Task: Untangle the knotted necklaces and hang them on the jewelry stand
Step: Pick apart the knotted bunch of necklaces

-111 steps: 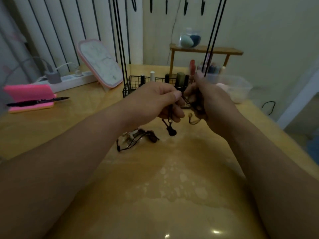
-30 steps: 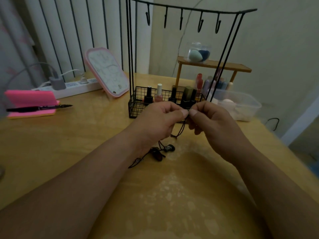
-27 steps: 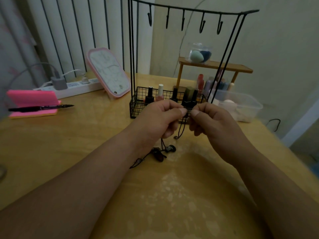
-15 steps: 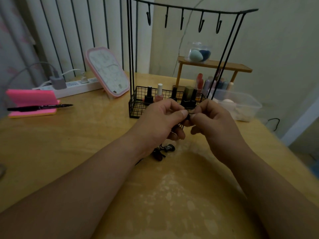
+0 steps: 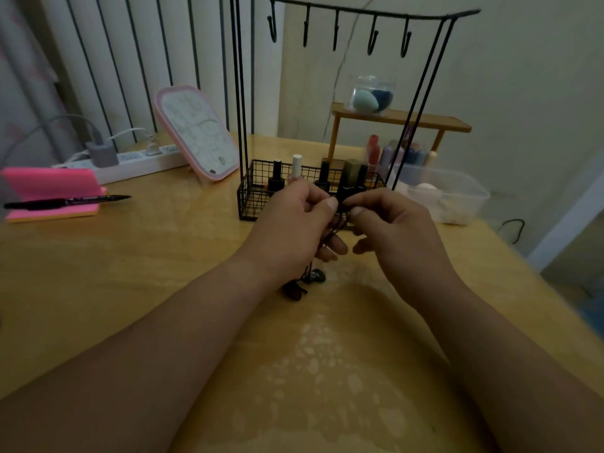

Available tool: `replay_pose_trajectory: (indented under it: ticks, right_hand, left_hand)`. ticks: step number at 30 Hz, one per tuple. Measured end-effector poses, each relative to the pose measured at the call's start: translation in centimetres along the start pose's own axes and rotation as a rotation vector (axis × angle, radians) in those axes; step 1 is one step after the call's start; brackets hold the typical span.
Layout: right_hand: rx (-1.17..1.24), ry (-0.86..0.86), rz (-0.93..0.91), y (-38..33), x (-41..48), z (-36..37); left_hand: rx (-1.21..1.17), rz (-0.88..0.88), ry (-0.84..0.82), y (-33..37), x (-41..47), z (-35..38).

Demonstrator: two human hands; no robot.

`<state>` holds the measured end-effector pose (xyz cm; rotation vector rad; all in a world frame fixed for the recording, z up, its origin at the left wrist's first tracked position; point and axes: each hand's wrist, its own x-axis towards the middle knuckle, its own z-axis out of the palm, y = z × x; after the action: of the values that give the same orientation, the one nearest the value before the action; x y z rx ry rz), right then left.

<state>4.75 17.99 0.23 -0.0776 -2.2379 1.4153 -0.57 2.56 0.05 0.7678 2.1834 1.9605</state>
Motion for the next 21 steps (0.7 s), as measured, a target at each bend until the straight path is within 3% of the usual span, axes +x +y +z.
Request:
replay_pose_trajectory:
  ticks: [4, 10, 14, 19, 21]
  right_hand:
    - [0.204, -0.056, 0.163, 0.1, 0.2, 0.3]
    - [0.089, 0.017, 0.008, 0.0, -0.1, 0.4]
    - [0.111, -0.097, 0.001, 0.0, -0.1, 0.2]
    - [-0.074, -0.267, -0.084, 0.1, 0.2, -0.7]
    - [0.016, -0.324, -0.034, 0.3, 0.4, -1.0]
  left_hand:
    - [-0.079, -0.062, -0.013, 0.3, -0.1, 0.3]
    - [-0.126, -0.120, -0.009, 0.2, 0.1, 0.0]
    - [-0.135, -0.123, 0.019, -0.1, 0.4, -0.5]
    - [0.103, -0.033, 0.011, -0.3, 0.4, -0.2]
    - [0.127, -0.015, -0.005, -0.2, 0.3, -0.2]
